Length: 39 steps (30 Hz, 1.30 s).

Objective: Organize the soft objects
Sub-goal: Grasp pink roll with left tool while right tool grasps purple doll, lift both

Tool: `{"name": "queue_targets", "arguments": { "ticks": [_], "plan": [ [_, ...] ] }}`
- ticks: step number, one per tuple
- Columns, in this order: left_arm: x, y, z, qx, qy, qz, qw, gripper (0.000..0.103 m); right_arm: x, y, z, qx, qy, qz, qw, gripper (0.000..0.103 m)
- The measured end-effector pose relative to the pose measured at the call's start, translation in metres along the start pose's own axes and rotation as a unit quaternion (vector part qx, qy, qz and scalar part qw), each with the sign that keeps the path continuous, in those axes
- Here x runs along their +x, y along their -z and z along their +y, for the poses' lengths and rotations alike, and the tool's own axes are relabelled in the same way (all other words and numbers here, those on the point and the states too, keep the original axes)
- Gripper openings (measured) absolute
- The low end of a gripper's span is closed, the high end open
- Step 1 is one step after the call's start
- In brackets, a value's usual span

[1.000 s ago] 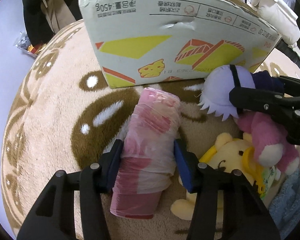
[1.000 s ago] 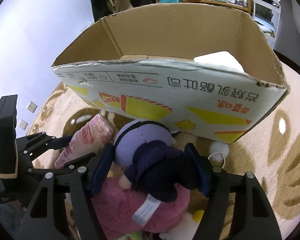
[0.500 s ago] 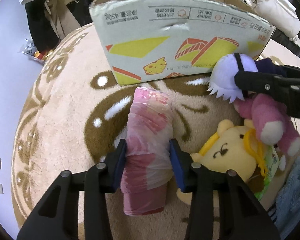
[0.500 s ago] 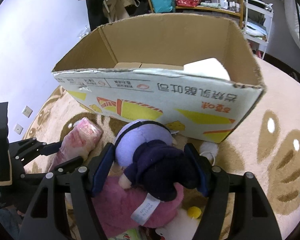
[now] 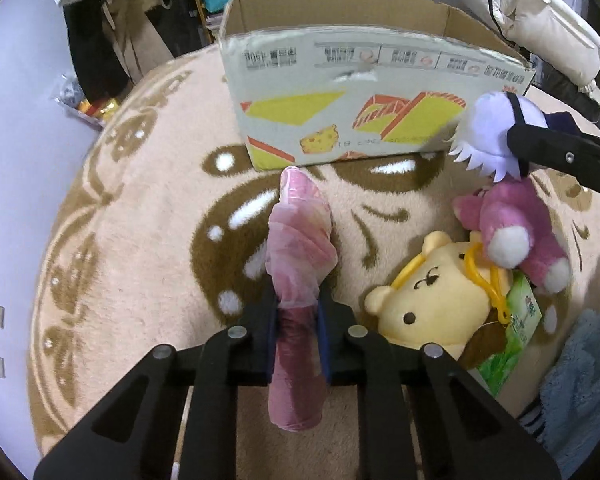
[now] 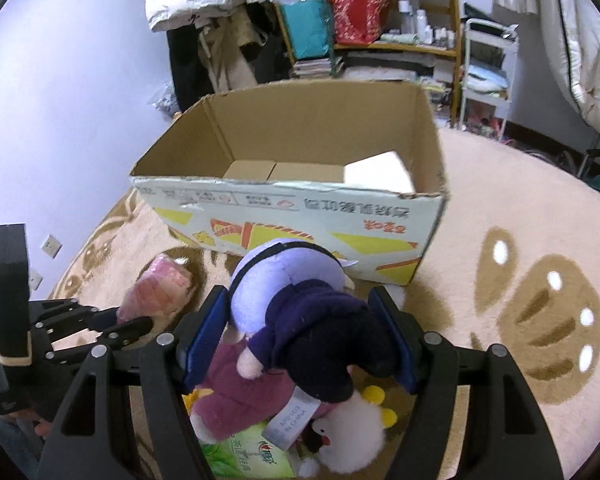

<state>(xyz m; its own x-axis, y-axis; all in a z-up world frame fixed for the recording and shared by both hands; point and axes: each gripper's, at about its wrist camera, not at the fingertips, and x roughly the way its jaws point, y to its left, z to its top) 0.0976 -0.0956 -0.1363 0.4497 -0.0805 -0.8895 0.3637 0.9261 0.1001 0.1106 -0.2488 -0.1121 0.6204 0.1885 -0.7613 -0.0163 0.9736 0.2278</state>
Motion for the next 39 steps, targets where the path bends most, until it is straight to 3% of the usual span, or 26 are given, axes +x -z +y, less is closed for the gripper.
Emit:
{"name": "queue_targets", "arguments": {
  "ticks": [13,27,30,39],
  "plan": [
    [-0.049,-0.007,-0.002,0.005,-0.023,-0.067,0.9975,0.016,-0.049,-0.001,0.012,-0.011,0.049,-0.055,0.997,0.075],
    [-0.112,-0.042,0.002,0.022,-0.067,-0.169,0.9831,0.016,-0.099,-0.023,0.03,-0.032,0.065,-0.145,0.987,0.075],
    [-0.112,-0.053,-0.001,0.037,-0.082,-0.182,0.9792,0.016,-0.097,-0.031,0.028,-0.036,0.079,-0.16,0.983,0.075],
    [-0.093,-0.091,0.005,0.039,-0.072,-0.19,0.9784,0.016,-0.075,-0.053,0.02,-0.039,0.074,-0.164,0.983,0.075]
  ]
}}
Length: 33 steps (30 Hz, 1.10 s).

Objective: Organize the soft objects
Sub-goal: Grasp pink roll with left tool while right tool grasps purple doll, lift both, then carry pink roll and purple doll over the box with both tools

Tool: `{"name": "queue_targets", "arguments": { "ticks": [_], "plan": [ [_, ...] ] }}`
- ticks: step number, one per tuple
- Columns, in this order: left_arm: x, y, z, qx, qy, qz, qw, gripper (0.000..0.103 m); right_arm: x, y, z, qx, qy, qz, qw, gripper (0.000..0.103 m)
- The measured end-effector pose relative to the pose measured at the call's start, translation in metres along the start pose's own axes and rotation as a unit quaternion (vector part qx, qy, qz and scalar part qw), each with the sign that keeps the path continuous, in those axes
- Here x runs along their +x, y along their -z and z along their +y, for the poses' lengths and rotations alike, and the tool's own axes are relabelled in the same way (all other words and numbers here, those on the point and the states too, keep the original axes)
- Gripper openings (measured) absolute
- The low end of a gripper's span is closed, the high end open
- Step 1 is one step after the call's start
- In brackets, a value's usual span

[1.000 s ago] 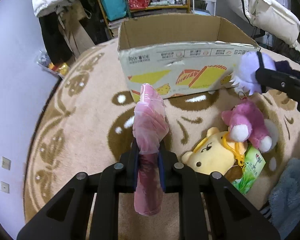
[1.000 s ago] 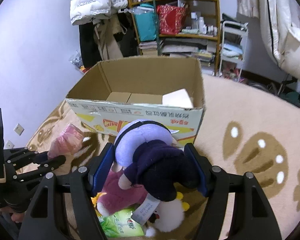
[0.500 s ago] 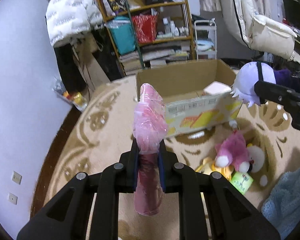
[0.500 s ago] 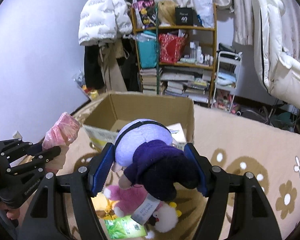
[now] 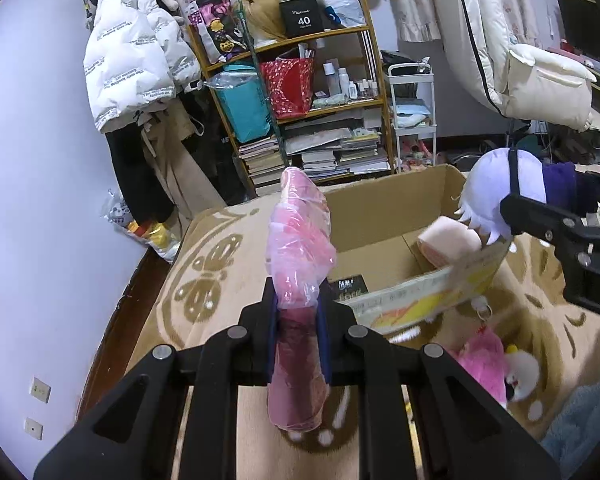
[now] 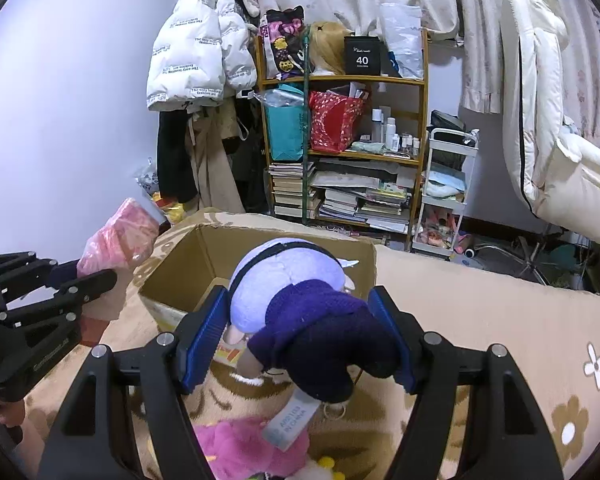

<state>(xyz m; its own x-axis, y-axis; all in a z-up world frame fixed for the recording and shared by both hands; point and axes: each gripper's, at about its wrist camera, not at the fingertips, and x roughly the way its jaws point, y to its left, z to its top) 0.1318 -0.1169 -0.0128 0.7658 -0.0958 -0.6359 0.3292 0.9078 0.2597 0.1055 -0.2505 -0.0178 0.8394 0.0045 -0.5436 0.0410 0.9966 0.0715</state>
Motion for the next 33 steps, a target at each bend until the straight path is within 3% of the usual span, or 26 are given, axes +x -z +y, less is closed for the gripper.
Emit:
{"name": "queue_targets", "arguments": {
  "ticks": [6,13,25,31,33],
  "plan": [
    [0.025,-0.021,0.0,0.009,-0.015,-0.006,0.9998,0.016,0.02,-0.012,-0.003,-0.012,0.006,-0.002,1.0,0.075],
    [0.053,-0.039,0.008,-0.025,0.002,0.008,0.9997,0.016,0.041,-0.021,-0.004,-0.016,0.012,0.003,1.0,0.075],
    [0.093,-0.037,0.007,-0.05,0.022,0.041,0.9977,0.017,0.074,-0.024,0.002,-0.037,0.031,0.034,0.998,0.076],
    [0.101,-0.036,0.011,-0.067,0.019,0.058,0.9959,0.023,0.08,-0.022,0.004,-0.037,0.026,0.045,0.998,0.077],
    [0.099,-0.035,0.014,-0.073,0.011,0.057,0.9957,0.033,0.081,-0.022,0.003,-0.038,0.018,0.051,0.998,0.077]
  ]
}}
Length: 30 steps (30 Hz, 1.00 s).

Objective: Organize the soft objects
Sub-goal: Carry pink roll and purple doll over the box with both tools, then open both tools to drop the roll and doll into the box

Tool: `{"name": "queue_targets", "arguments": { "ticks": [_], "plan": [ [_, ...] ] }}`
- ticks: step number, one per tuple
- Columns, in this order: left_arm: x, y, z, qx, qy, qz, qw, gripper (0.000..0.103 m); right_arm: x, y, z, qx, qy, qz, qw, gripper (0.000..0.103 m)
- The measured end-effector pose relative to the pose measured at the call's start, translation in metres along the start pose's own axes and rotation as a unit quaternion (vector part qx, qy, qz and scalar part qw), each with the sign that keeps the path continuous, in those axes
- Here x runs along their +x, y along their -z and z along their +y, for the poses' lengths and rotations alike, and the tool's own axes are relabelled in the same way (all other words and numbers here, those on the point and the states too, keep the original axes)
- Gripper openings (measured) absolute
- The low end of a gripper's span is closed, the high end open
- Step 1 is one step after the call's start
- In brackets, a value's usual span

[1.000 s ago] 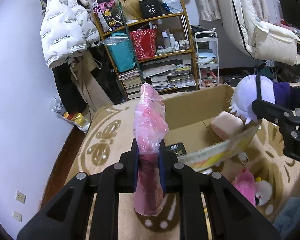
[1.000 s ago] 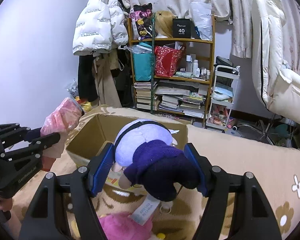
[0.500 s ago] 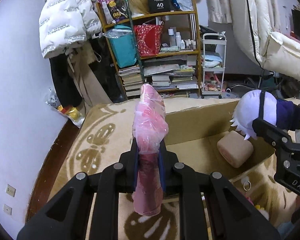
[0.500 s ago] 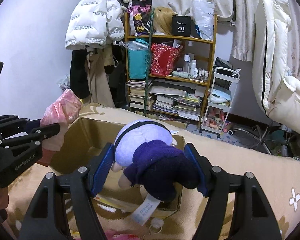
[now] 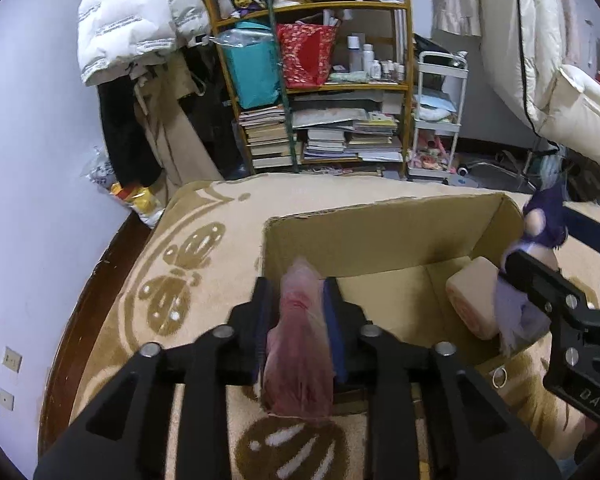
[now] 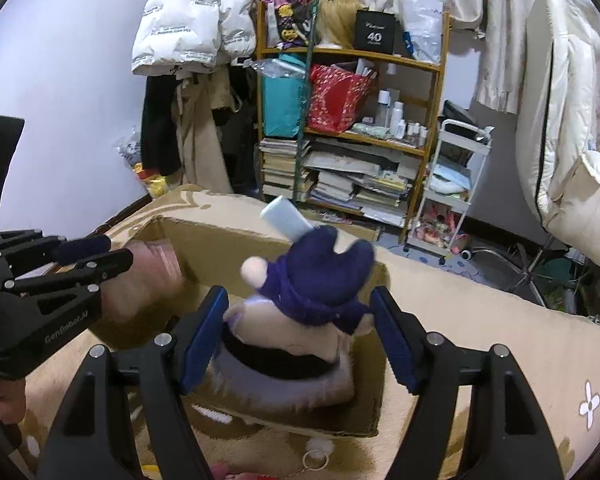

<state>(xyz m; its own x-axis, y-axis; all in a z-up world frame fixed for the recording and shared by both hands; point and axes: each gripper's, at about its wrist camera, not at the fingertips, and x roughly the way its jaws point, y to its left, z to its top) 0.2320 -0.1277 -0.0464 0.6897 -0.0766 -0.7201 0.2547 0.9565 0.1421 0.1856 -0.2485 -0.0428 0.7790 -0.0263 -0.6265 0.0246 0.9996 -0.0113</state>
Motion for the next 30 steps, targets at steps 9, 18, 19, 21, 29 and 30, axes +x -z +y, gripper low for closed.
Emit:
{"name": "queue_targets", "arguments": {
  "ticks": [9,18,19,21,29,30],
  "plan": [
    [-0.019,0.001,0.012,-0.015,-0.008,-0.008,0.9998,0.084,-0.024,-0.003,-0.002,0.005,-0.007,-0.021,1.0,0.095],
    [-0.06,0.01,0.032,-0.032,-0.017,-0.015,0.9992,0.098,-0.057,-0.001,-0.007,0.024,-0.011,-0.019,0.999,0.103],
    [-0.064,0.011,0.033,-0.032,-0.017,-0.016,0.9992,0.099,-0.06,0.0,-0.008,0.027,-0.012,-0.017,0.999,0.103],
    [-0.076,0.015,0.036,-0.033,-0.017,-0.019,0.9991,0.101,-0.069,0.001,-0.009,0.03,-0.013,-0.016,0.999,0.103],
    [-0.118,0.033,0.037,-0.033,-0.011,-0.024,0.9991,0.102,-0.103,0.013,-0.007,0.021,-0.008,-0.016,1.0,0.103],
    [-0.122,0.036,0.037,-0.032,-0.01,-0.025,0.9991,0.102,-0.107,0.016,-0.006,0.021,-0.008,-0.016,1.0,0.103]
  ]
}}
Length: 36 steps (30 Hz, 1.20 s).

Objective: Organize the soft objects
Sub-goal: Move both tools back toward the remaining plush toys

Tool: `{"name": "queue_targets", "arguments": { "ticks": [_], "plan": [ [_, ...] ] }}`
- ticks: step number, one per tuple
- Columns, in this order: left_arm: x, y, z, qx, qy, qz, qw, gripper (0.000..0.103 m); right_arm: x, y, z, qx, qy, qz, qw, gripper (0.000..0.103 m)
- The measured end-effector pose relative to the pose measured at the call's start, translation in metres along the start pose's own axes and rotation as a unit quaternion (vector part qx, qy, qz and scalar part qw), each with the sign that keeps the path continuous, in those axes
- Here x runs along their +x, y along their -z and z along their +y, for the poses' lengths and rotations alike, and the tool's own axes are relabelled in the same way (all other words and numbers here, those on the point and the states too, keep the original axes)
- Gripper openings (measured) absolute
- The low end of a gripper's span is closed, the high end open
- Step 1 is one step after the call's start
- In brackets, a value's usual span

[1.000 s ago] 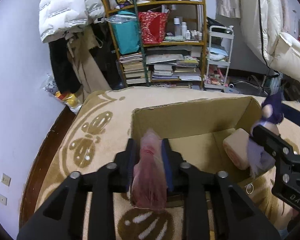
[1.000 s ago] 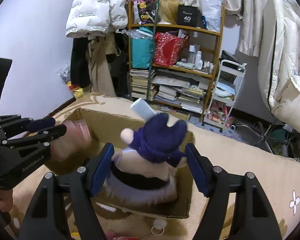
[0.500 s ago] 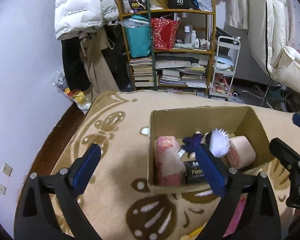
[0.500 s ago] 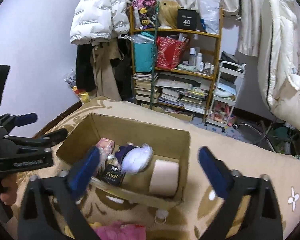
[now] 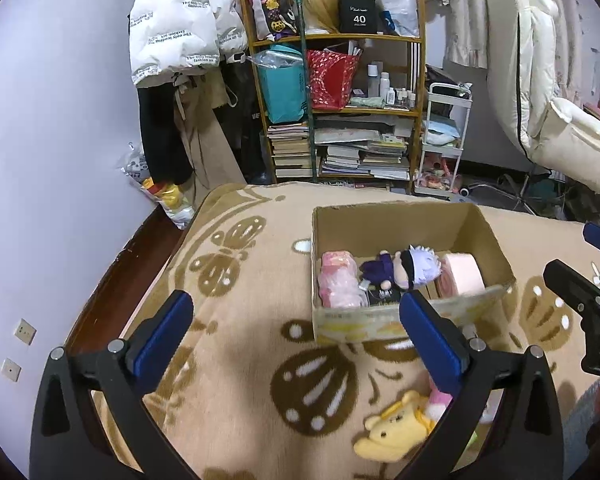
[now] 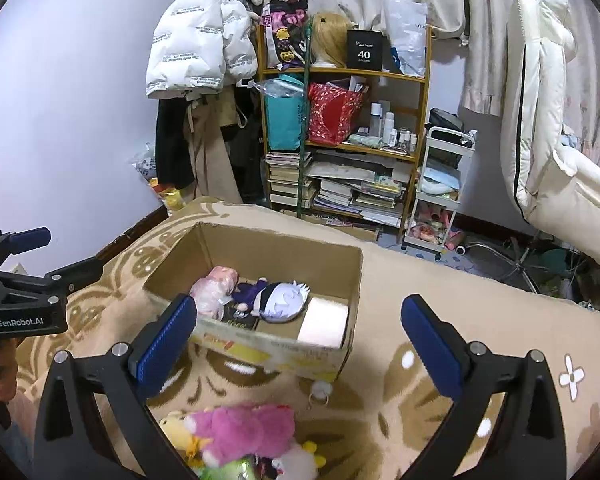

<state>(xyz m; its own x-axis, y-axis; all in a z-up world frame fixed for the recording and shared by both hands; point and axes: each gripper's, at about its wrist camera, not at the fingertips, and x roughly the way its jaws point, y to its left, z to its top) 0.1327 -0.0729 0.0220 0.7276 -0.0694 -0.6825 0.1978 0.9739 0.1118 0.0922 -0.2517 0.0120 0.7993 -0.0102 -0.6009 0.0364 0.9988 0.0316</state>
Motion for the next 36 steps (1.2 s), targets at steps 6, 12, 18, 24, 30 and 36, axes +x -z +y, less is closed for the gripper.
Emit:
{"name": "queue_targets", "arguments": {
  "ticks": [6,12,18,24,30,36],
  "plan": [
    [-0.017,0.021,-0.001,0.004,0.0,0.005,1.0,0.102,-0.019,0.016,0.006,0.001,-0.003,0.002,1.0,0.103],
    [-0.032,0.041,-0.007,0.025,-0.001,-0.002,0.9997,0.102,-0.032,0.032,0.008,0.014,-0.001,0.01,1.0,0.103],
    [-0.039,0.056,-0.011,0.025,0.009,0.0,0.9997,0.102,-0.038,0.047,0.004,0.049,-0.02,0.023,0.998,0.103],
    [-0.028,0.074,-0.019,0.025,0.018,0.021,0.9993,0.102,-0.033,0.059,0.005,0.058,-0.025,0.035,0.997,0.103],
    [-0.006,0.092,-0.026,0.03,0.021,0.061,0.9975,0.102,-0.014,0.071,0.007,0.058,-0.031,0.06,0.996,0.103],
    [0.012,0.106,-0.028,0.021,0.033,0.087,0.9954,0.102,0.002,0.078,0.014,0.046,-0.036,0.076,0.995,0.103]
  ]
}}
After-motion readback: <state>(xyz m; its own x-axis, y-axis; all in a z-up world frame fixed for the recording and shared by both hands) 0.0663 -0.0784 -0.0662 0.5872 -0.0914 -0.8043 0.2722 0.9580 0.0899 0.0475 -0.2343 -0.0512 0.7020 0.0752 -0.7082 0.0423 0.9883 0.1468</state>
